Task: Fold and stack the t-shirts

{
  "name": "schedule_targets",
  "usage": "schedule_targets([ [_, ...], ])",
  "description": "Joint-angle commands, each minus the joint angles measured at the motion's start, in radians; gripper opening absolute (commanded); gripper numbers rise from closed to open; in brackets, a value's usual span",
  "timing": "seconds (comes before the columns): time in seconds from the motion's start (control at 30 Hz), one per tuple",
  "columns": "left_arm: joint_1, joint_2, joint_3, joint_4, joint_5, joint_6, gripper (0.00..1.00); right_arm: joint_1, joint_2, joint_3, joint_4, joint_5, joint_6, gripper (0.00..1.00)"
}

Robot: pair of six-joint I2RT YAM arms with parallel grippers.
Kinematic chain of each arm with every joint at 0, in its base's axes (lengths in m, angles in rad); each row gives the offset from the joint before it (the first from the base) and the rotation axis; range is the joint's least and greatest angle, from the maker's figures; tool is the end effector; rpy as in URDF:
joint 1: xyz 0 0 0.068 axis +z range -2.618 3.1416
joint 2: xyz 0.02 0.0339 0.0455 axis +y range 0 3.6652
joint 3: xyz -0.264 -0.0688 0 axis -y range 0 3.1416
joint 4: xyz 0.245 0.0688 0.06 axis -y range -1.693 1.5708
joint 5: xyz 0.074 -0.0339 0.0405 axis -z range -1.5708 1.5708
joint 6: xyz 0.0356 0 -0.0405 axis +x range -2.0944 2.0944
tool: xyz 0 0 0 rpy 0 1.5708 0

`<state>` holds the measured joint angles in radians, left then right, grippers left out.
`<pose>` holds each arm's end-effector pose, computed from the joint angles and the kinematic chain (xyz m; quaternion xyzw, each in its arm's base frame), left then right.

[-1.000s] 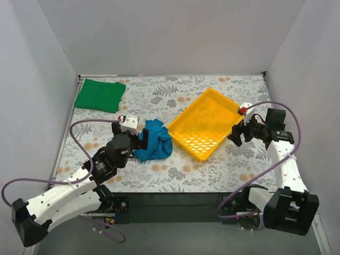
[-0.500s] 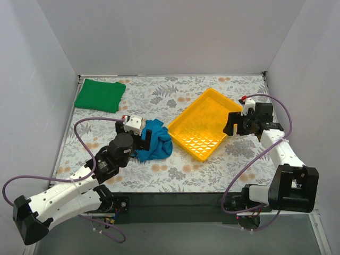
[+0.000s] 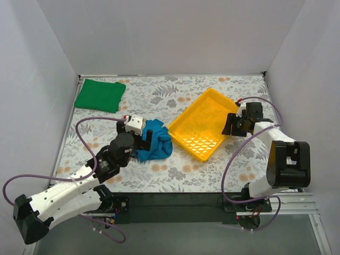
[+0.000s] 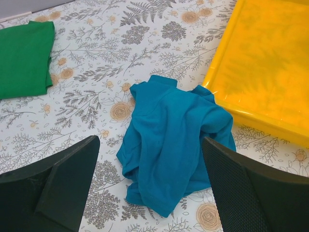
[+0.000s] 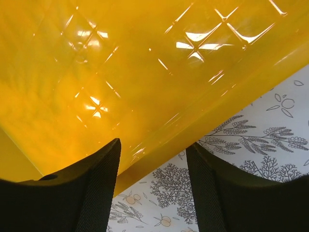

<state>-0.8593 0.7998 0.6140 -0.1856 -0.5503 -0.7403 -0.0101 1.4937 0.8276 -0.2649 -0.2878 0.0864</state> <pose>0.1350 -0.1281 0.2787 -0.1058 0.8022 -0.2333 0.5394 0.2940 0.0071 0.1858 0.0003 0.9405 0.1479 0.3058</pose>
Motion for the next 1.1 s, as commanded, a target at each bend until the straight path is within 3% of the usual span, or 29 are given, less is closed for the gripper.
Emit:
schedule_targets([
  [0.0, 0.003, 0.002, -0.003, 0.017, 0.007, 0.005, 0.86, 0.002, -0.006, 0.053, 0.029, 0.074, 0.006, 0.62],
  [0.13, 0.003, 0.006, -0.003, 0.015, 0.007, 0.007, 0.86, -0.007, -0.004, 0.076, 0.027, 0.159, -0.013, 0.42],
  [0.33, 0.003, 0.003, -0.007, 0.017, 0.006, 0.007, 0.86, -0.096, 0.023, 0.171, 0.032, 0.283, -0.130, 0.27],
  [0.53, 0.003, 0.006, -0.007, 0.017, 0.010, 0.007, 0.86, -0.166, 0.131, 0.333, 0.116, 0.450, -0.339, 0.24],
  [0.7, 0.003, 0.009, -0.007, 0.015, 0.009, 0.007, 0.86, -0.188, 0.200, 0.459, 0.080, 0.455, -0.454, 0.36],
  [0.83, 0.003, 0.007, -0.005, 0.017, 0.006, 0.007, 0.86, -0.144, 0.064, 0.371, -0.043, 0.137, -0.613, 0.75],
  [0.87, 0.003, 0.009, -0.007, 0.015, 0.006, 0.007, 0.86, -0.125, 0.028, 0.342, -0.056, 0.084, -0.652, 0.79],
  [0.97, 0.003, 0.012, -0.005, 0.015, 0.006, 0.007, 0.86, -0.015, -0.116, 0.213, -0.062, -0.017, -0.714, 0.89],
  [1.07, 0.003, 0.015, -0.003, 0.015, 0.003, 0.005, 0.86, 0.128, -0.184, 0.165, -0.063, -0.123, -0.637, 0.91],
])
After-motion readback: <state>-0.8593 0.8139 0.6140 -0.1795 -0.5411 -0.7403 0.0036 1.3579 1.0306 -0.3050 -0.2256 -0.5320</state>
